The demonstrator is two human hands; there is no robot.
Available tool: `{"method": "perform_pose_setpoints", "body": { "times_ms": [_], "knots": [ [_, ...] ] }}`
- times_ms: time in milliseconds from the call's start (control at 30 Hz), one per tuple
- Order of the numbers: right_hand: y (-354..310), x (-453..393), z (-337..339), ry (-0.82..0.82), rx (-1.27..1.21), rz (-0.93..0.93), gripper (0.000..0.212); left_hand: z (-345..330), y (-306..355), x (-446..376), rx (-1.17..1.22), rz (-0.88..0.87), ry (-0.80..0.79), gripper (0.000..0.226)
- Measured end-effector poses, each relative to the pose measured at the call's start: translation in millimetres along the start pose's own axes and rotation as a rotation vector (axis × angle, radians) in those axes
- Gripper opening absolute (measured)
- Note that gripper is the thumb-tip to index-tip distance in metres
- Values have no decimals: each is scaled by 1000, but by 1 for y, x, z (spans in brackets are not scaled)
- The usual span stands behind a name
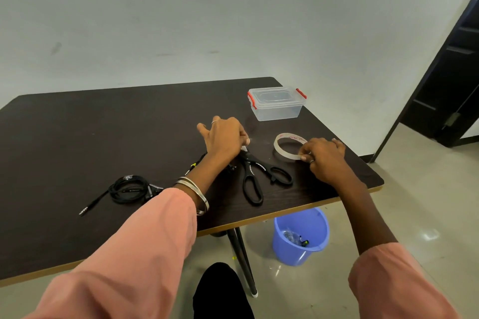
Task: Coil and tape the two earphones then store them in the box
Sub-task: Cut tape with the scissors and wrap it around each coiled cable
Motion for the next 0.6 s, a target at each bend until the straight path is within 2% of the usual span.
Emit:
{"method": "perform_pose_setpoints", "body": {
  "times_ms": [100,167,200,267,300,333,400,433,600],
  "knots": [
    [-2,-3,1,-37,4,21,32,1,-3,-4,45,-15,-24,6],
    [-8,0,3,13,-39,30,44,0,-5,-6,40,-46,-31,6],
    [-13,5,4,83,-99,39,44,0,-6,-6,37,-61,-30,7],
    [-32,17,8,209,-286,57,28,-1,-6,-5,28,-85,-28,7],
    [-44,24,8,201,-355,52,21,-1,-6,-5,24,-93,-26,8],
    [-57,29,6,144,-352,31,26,-1,-6,-5,22,-100,-24,8],
    [-78,37,-2,-15,-171,-25,53,-2,-7,-4,18,-107,-22,8],
    [-86,40,-5,-53,-81,-38,59,-2,-7,-3,15,-112,-20,8],
    [-101,42,-1,-120,85,-50,56,0,-12,0,-1,-148,3,10]
  ]
}}
Point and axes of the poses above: each hand's wrist, its own x-axis away from the middle knuckle, its own z-axis out of the back of the hand, y = z × x, the point moved 1 cm from there along -x, towards the middle knuckle, and after that the axes turned 3 degrees about z, right-handed, at the moved point
